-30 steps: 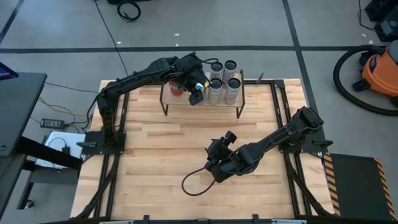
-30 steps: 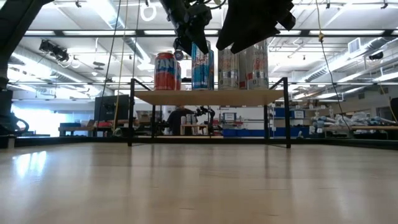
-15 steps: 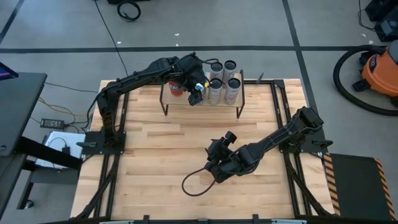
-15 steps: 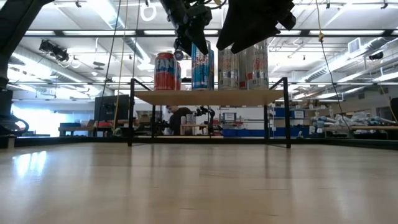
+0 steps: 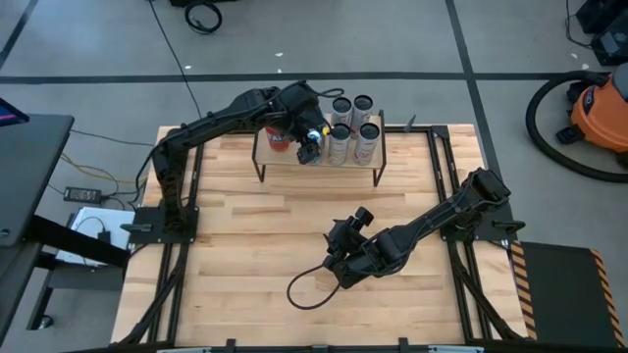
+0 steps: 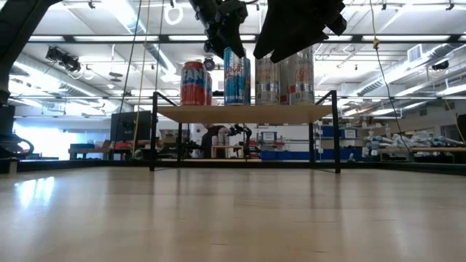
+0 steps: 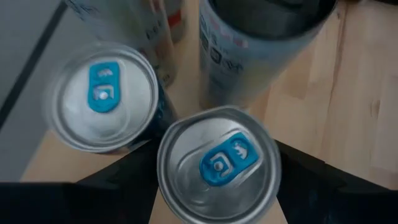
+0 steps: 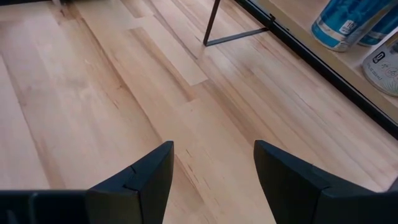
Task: Place canned beverage on shelf
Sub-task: Put the blue soda can on the shelf aligned with the other blue soda can
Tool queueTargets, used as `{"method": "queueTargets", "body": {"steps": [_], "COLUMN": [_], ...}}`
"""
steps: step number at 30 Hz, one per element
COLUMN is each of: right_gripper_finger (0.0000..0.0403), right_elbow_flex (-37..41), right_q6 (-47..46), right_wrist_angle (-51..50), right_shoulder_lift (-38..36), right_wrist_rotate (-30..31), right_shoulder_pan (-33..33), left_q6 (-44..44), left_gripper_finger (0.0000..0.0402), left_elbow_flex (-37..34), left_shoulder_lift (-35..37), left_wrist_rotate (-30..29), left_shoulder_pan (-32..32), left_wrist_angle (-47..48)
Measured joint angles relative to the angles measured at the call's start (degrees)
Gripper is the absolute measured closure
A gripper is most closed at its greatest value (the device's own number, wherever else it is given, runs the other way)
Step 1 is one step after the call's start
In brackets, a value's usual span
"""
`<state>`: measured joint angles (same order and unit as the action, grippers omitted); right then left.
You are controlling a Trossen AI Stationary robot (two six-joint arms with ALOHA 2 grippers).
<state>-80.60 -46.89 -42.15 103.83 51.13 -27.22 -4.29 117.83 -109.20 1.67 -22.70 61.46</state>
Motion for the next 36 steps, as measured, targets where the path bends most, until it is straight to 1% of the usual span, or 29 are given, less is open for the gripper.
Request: {"method": "queueTargets", "body": {"steps": [3,17,21,26,31,33,36], "right_gripper_finger": [0.0172,0.0172,0.0172,0.0172,0.0172,0.0172,0.0172], "right_elbow_flex": [0.0,0.0,0.0,0.0,0.0,0.0,0.0], "right_q6": [-0.1,0.0,0.0,0.1,0.5,0.5,0.5], "right_wrist_angle": [0.0,0.0,0.0,0.0,-0.3,-0.3,0.3], "right_shoulder_lift": [0.0,0.0,0.0,0.0,0.0,0.0,0.0], "right_wrist_rotate": [-0.2,-0.4,-0.4,-0.4,-1.9,-2.2,-2.3], "right_shoulder_pan": [0.0,-0.2,-0.2,-0.2,-0.2,-0.2,-0.1], "left_q6": [0.5,0.1,0.1,0.1,1.1,2.6,3.0], "left_gripper_finger": [0.0124,0.0124,0.0124,0.0124,0.0124,0.0124,0.0124], "left_elbow_flex": [0.9,1.0,4.1,10.6,17.3,16.1,15.7], "left_shoulder_lift": [0.1,0.1,0.1,0.1,0.1,2.0,3.9], "left_wrist_rotate": [-2.0,-2.5,-2.5,-2.5,-2.4,-2.3,-2.1], "left_shoulder_pan": [0.0,0.0,0.0,0.7,1.0,1.1,1.0], "left_wrist_angle": [0.1,0.2,1.1,2.1,6.3,6.7,9.7]}}
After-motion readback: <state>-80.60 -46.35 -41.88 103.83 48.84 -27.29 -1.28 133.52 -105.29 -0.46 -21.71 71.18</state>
